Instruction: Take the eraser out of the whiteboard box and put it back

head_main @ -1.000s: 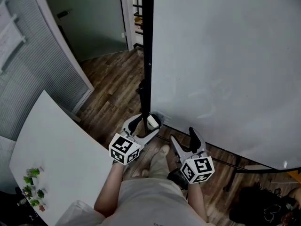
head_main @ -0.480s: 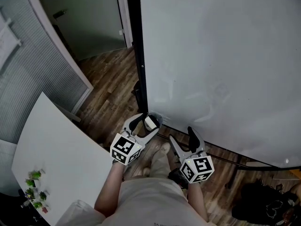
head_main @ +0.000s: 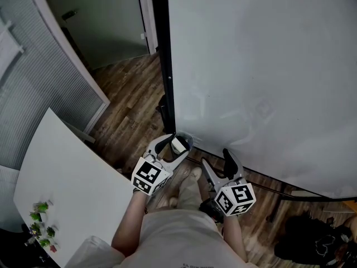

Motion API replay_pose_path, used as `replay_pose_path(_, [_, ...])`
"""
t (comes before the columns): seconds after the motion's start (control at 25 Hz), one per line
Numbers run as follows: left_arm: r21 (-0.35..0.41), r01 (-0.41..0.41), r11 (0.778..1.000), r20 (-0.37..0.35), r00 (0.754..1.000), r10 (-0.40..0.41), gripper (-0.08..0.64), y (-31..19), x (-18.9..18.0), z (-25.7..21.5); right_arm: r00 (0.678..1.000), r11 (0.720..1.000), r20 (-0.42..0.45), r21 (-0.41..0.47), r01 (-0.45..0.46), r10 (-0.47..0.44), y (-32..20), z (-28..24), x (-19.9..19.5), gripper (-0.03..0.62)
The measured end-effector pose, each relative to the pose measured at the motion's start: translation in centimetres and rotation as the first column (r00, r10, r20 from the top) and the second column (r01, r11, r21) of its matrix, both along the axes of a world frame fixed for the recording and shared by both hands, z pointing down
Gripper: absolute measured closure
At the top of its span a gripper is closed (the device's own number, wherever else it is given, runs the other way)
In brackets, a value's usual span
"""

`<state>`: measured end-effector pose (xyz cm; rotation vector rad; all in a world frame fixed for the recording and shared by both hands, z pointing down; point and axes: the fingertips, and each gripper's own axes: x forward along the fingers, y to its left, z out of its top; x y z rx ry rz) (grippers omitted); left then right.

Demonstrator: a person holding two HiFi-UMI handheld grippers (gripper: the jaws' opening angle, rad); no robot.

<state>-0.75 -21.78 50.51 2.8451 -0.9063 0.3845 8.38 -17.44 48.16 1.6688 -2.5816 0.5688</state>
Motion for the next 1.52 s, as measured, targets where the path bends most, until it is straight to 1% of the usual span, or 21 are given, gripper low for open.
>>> replay_pose_path(0.32, [0.011, -0.007, 1.000, 0.026, 1.000, 0.007, 0.307, -0.2, 0.1, -0.1, 1.000, 1.000, -0.006, -0.005, 0.003, -0.003, -0.3, -0.2, -0.2, 0.242])
replay_pose_path(0.8, [0.009, -0.012, 1.000, 0.047, 0.999, 0.011, 0.308, -0.1, 0.1, 0.0, 1.000, 1.000, -0.009, -0.006, -0.001, 0.001, -0.1, -0.1, -0.4, 0.247])
replay_pose_path(1.12, [0.006, -0.016, 1.000, 0.033, 0.999, 0.016, 0.308, 0.0, -0.1, -0.1, 1.000, 1.000, -0.012, -0.008, -0.002, 0.001, 0.0, 0.0, -0.5, 0.250])
replay_pose_path(1.52, [0.015, -0.013, 1.000, -0.003, 1.000, 0.013, 0.308, 0.0, -0.3, -1.2, 1.000, 1.000, -0.011, -0.009, 0.004, -0.004, 0.0, 0.0, -1.1, 0.253])
